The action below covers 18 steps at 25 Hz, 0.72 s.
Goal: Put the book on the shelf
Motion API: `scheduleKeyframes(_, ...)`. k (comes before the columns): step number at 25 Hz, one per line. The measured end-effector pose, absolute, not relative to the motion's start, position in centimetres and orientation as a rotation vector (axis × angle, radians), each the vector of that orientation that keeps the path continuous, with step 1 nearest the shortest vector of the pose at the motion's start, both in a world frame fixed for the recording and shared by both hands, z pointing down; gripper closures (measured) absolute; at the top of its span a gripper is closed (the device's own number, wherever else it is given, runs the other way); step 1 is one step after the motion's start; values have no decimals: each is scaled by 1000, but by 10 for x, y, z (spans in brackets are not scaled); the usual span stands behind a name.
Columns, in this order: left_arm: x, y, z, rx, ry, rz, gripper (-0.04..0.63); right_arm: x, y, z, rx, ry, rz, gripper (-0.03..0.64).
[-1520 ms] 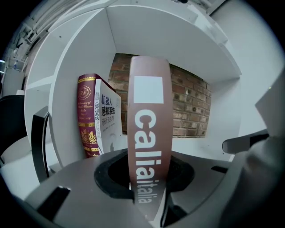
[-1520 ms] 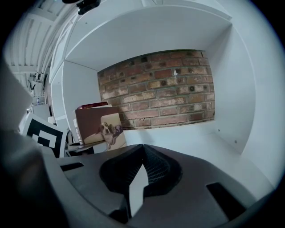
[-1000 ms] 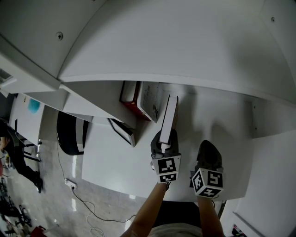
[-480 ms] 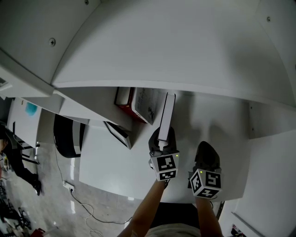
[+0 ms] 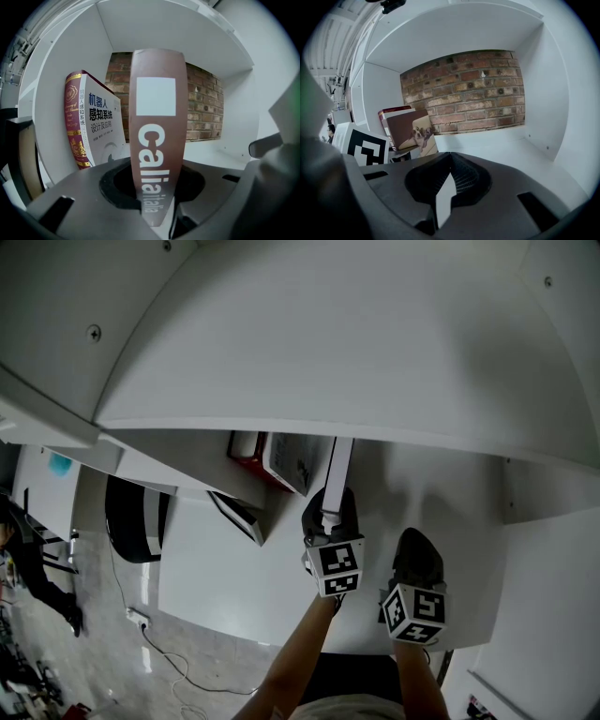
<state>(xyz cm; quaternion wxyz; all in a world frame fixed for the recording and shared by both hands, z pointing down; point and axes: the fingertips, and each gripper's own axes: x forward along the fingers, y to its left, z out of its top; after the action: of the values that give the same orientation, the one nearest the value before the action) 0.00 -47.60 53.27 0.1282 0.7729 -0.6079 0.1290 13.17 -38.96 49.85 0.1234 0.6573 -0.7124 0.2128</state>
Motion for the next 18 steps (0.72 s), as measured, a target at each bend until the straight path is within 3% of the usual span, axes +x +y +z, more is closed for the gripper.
scheduleKeyframes(12,-1,-475,521,2281,-1816,323,445,137,-391,498,1934,-2066,625,600)
scheduleKeyframes(18,-2,-463,510,2298,-1810,275,383,134,-384,495,1932,-2073,622,600)
